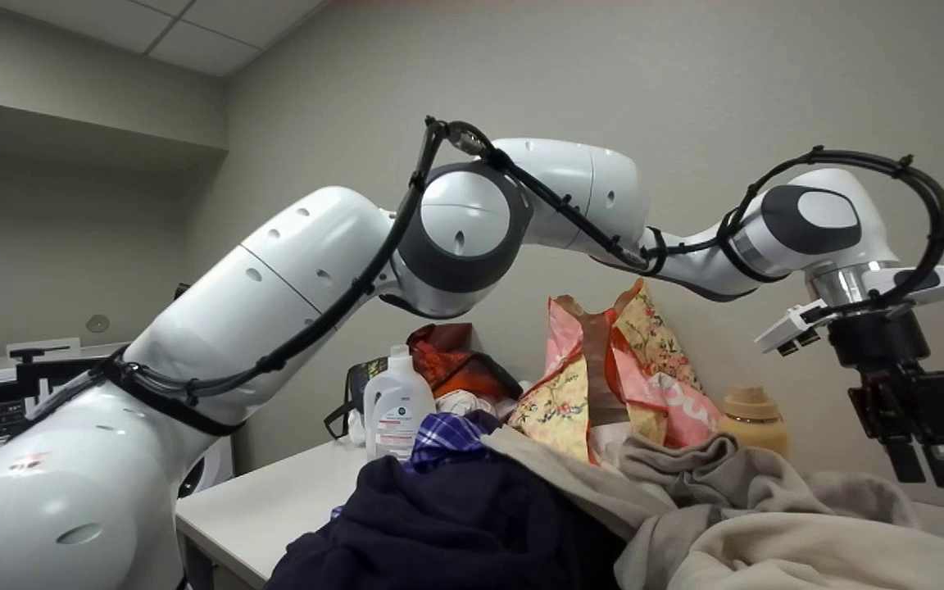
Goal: Separate the gray clothes from the blue clothes
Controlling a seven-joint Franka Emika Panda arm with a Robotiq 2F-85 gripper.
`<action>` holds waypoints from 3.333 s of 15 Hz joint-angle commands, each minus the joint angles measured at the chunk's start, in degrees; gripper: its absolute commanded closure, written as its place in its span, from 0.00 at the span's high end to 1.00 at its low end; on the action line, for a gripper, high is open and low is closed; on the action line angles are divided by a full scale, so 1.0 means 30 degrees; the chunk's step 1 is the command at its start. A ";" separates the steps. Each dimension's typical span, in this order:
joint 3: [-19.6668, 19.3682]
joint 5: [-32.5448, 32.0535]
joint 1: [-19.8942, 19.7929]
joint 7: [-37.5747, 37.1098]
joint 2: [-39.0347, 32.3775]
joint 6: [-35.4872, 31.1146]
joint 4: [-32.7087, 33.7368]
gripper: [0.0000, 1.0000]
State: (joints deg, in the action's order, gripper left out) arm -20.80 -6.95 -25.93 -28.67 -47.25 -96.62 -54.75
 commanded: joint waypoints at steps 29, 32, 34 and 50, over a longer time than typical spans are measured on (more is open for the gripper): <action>0.1122 -0.3806 0.3476 1.0928 1.8991 0.7552 -1.3118 1.00; 0.1589 -0.3793 0.3744 1.1675 2.1615 0.7731 -1.6104 1.00; 0.1820 -0.3381 0.3868 1.1402 2.3294 0.7495 -1.8220 1.00; 0.3092 0.1161 0.5644 1.0876 2.4631 0.6670 -2.2371 1.00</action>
State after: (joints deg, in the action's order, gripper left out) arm -13.78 -6.62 -11.01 4.19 22.86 -73.97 -115.44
